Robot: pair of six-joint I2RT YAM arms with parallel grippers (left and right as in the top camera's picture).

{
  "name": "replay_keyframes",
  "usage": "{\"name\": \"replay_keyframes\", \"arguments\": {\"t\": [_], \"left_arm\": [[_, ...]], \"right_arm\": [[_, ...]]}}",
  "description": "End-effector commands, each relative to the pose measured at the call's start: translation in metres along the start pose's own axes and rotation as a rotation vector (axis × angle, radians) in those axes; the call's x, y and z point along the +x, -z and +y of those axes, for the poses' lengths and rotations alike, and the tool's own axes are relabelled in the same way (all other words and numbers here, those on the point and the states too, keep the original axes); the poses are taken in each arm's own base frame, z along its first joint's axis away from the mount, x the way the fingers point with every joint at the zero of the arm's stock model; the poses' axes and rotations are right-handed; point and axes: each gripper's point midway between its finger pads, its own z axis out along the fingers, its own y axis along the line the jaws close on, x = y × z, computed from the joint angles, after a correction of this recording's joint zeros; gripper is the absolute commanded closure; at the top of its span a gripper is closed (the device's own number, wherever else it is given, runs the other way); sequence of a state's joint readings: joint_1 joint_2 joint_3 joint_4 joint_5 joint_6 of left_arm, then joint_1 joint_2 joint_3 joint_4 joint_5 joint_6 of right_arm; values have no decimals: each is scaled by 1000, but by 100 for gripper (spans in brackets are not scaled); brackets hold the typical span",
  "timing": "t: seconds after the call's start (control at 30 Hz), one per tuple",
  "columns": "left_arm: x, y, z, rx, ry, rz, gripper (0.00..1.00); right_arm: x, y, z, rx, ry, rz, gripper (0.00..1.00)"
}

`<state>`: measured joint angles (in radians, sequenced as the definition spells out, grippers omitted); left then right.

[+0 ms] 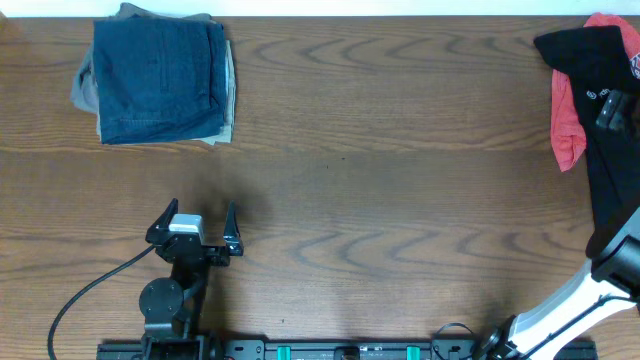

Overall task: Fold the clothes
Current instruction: 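Reach the right gripper to the black shirt on the right edge and grasp it, then drag the black shirt with the right gripper to the table center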

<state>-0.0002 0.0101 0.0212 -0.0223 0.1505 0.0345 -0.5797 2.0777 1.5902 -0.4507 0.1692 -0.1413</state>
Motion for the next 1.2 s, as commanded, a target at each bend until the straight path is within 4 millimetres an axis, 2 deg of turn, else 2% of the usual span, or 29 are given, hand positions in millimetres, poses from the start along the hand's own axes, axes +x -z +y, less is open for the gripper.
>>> {"name": "replay_keyframes", "arguments": {"t": [0.0, 0.07, 0.23, 0.47, 0.67, 0.93, 1.03, 1.17], "left_arm": [[15, -1, -1, 8, -9, 44, 2], [15, -1, -1, 8, -9, 44, 2], [15, -1, -1, 8, -9, 44, 2], [15, -1, -1, 8, -9, 44, 2], [15, -1, -1, 8, -9, 44, 2], [15, -1, -1, 8, -9, 44, 2], [15, -1, -1, 8, -9, 44, 2], [15, -1, -1, 8, -9, 44, 2]], "right_arm": [[14, -21, -10, -1, -2, 45, 1], [24, -31, -15, 2, -10, 73, 2], [34, -40, -22, 2, -25, 97, 2], [43, -48, -24, -29, -42, 116, 17], [43, -49, -13, -91, -45, 110, 9], [52, -58, -14, -94, -51, 134, 10], [62, -65, -16, -95, -57, 161, 19], [69, -70, -19, -92, -62, 178, 54]]}}
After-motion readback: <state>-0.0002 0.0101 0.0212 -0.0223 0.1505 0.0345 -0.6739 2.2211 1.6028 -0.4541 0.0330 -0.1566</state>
